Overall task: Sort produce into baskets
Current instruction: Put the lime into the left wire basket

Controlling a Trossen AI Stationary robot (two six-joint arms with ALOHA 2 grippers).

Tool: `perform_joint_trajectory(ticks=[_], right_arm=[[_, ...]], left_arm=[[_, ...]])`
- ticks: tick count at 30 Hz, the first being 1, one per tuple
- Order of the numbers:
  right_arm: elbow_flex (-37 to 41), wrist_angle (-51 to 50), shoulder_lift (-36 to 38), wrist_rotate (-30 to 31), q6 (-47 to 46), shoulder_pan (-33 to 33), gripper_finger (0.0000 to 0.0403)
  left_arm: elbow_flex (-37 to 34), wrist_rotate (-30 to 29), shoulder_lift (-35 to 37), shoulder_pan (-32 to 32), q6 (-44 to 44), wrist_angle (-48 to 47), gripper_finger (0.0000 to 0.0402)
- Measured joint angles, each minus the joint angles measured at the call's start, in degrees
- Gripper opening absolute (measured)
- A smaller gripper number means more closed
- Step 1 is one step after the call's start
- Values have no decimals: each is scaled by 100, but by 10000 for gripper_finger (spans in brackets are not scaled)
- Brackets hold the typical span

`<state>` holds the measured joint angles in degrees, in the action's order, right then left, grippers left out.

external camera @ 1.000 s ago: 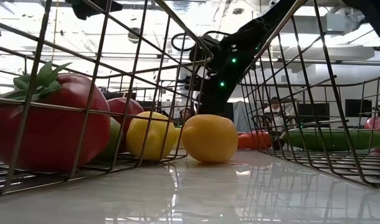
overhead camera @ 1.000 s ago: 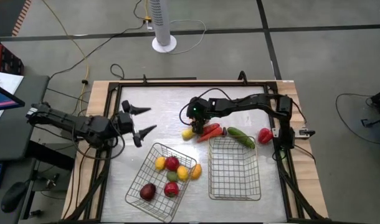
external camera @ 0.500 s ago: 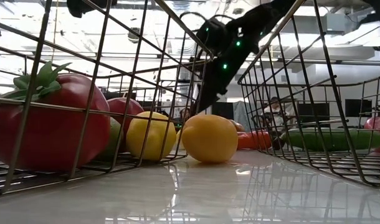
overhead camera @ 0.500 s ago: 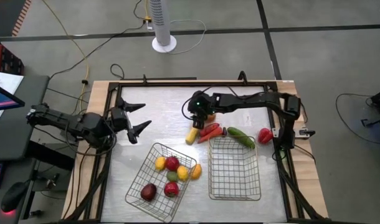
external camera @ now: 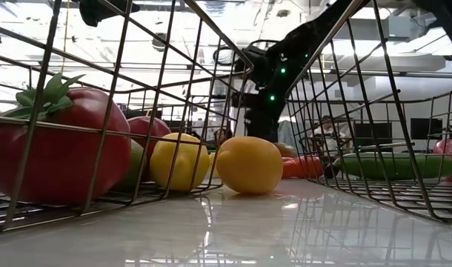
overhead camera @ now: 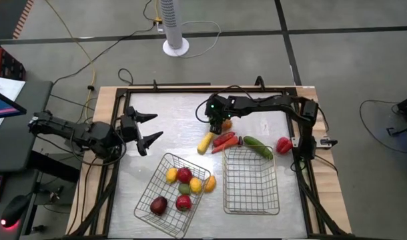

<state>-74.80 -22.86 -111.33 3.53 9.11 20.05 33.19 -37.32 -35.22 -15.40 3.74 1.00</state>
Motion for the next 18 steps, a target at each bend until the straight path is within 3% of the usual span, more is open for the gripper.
perform_joint_trajectory(ticks=[18], right_arm=[[-14,-83,-144,198,39,75,230]], left_arm=[[0,-87,-2,4,-652,-23,345]])
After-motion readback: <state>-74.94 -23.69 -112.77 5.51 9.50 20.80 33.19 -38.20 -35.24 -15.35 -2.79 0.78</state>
